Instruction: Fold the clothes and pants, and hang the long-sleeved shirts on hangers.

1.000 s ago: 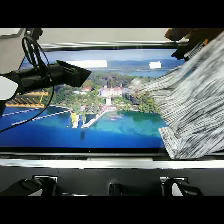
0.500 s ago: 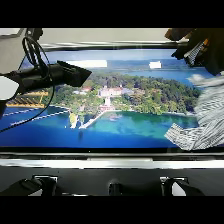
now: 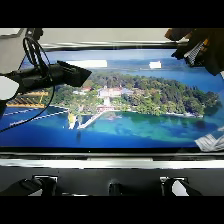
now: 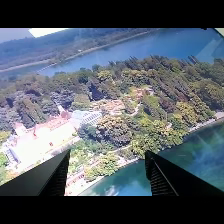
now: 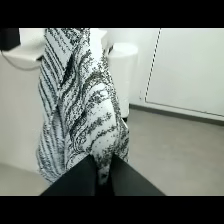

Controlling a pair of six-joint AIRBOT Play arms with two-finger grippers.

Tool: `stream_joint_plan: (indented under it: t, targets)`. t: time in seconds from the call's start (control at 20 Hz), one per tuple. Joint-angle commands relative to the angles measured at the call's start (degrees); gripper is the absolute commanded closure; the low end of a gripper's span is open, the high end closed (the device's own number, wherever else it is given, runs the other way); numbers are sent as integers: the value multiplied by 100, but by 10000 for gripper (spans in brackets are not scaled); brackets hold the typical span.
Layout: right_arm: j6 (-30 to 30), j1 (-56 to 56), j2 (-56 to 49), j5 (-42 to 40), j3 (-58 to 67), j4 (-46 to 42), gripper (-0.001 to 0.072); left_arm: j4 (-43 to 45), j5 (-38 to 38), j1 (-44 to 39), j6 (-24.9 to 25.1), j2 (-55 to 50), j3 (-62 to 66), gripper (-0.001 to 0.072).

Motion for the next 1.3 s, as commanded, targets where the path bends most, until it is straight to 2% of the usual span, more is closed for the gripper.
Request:
stream_joint_plan:
  t: [0.0, 0.2, 0.35, 0.75, 0.8, 0.95, 1.1, 1.25]
  targets:
    - [293, -195, -17, -654, 4, -11, 676, 9, 2, 7, 0, -20, 4, 163]
    - [461, -197, -155, -660, 2, -448, 676, 9, 2, 7, 0, -24, 4, 162]
    - [658, -492, -262, -588, 4, -424, 676, 9, 0, 7, 0, -24, 4, 163]
    - [422, -728, -262, -70, 2, 358, 667, 9, 0, 7, -2, -24, 4, 162]
    - [323, -728, -249, 85, 2, 428, 612, 9, 0, 7, 0, -24, 4, 162]
    - [323, -728, -129, 496, 2, 507, 304, 9, 0, 7, -2, -24, 4, 162]
    - [326, -717, 188, 455, 2, 509, 206, 7, 0, 7, -2, -22, 4, 162]
    - [579, -717, 710, -59, 2, 509, 207, 7, 0, 7, -2, -22, 4, 162]
